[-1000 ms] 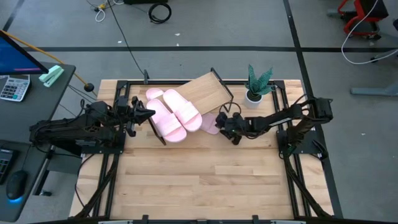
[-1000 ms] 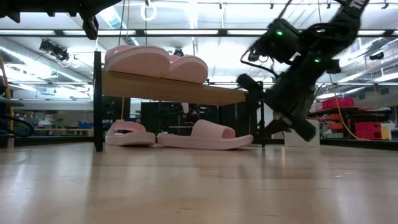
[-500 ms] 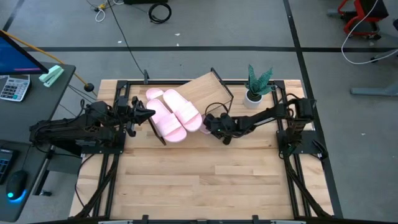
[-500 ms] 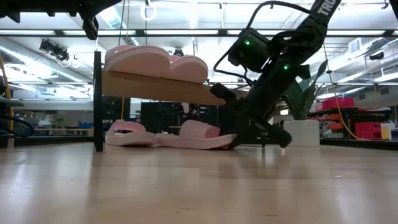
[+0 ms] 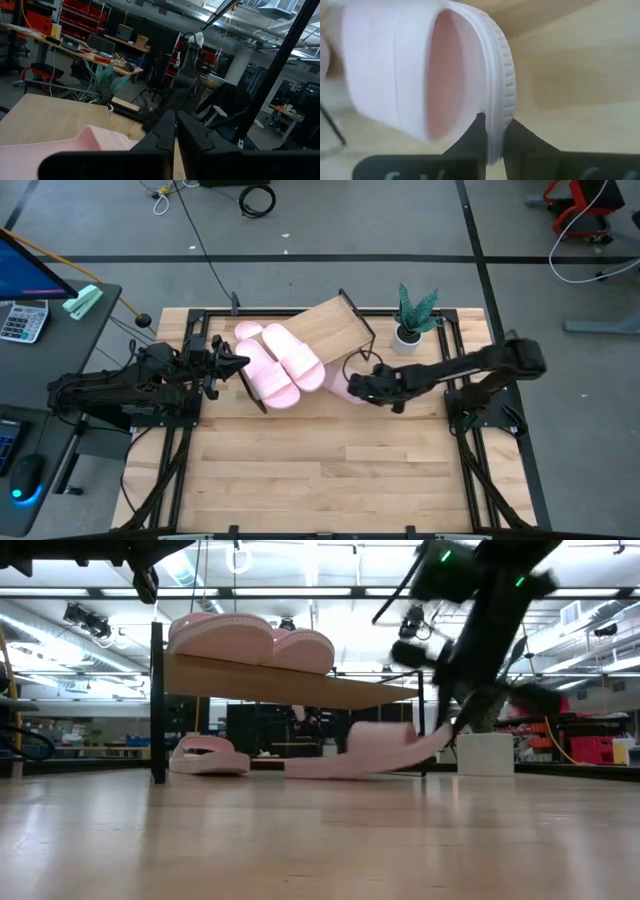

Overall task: Pick and place slides into the shelf
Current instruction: Put the pink slipper on the shelf

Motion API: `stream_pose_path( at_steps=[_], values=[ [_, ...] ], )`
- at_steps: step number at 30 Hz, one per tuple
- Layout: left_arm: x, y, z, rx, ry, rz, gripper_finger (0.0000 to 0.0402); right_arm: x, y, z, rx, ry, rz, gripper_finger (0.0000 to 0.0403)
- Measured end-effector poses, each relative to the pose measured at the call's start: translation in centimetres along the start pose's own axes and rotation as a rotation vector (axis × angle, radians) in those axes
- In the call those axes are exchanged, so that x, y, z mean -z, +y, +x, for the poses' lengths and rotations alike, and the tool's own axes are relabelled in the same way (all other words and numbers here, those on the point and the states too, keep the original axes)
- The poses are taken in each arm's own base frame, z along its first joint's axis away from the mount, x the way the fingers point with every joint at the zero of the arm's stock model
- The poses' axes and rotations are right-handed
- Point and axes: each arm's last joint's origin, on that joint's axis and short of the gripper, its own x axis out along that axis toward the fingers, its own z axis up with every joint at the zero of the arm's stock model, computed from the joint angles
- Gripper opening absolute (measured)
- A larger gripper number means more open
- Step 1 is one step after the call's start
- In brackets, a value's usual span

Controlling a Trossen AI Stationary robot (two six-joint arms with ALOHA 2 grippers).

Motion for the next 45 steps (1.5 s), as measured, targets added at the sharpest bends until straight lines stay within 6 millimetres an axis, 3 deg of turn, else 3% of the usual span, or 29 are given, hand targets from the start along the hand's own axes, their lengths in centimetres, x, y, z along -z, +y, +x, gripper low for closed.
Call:
stream_pose_path(
  at_steps=[7, 13, 19, 25, 29, 36, 45],
  values=[
    [0.0, 0.0, 0.0, 0.0, 0.0, 0.0, 0.0016, -0.5, -3.3, -7.3, 0.078, 0.115, -0.178, 0.0034],
    [0.0, 0.0, 0.0, 0.001, -0.001, -0.017, 0.0005, -1.7, -6.3, -12.3, 0.046, 0.168, -0.288, 0.0034],
    [0.0, 0.0, 0.0, 0.001, -0.002, -0.052, 0.0025, -3.2, -6.9, -17.1, 0.082, 0.179, -0.514, 0.0033],
    [0.0, 0.0, 0.0, 0.001, -0.001, -0.07, 0.0031, -4.0, -4.4, -22.0, 0.057, 0.061, -0.834, 0.0033],
    [0.0, 0.0, 0.0, 0.003, 0.0, -0.097, 0.0022, -4.2, -2.0, -24.0, -0.008, 0.014, -1.006, 0.0033],
    [0.0, -0.1, 0.0, 0.013, 0.005, -0.147, 0.001, -4.9, 2.4, -25.7, 0.032, -0.035, -1.313, 0.0032],
    [0.1, -0.1, 0.0, 0.042, 0.022, -0.168, 0.0024, -7.2, 8.2, -26.2, 0.061, -0.164, -1.576, 0.0032]
  ],
)
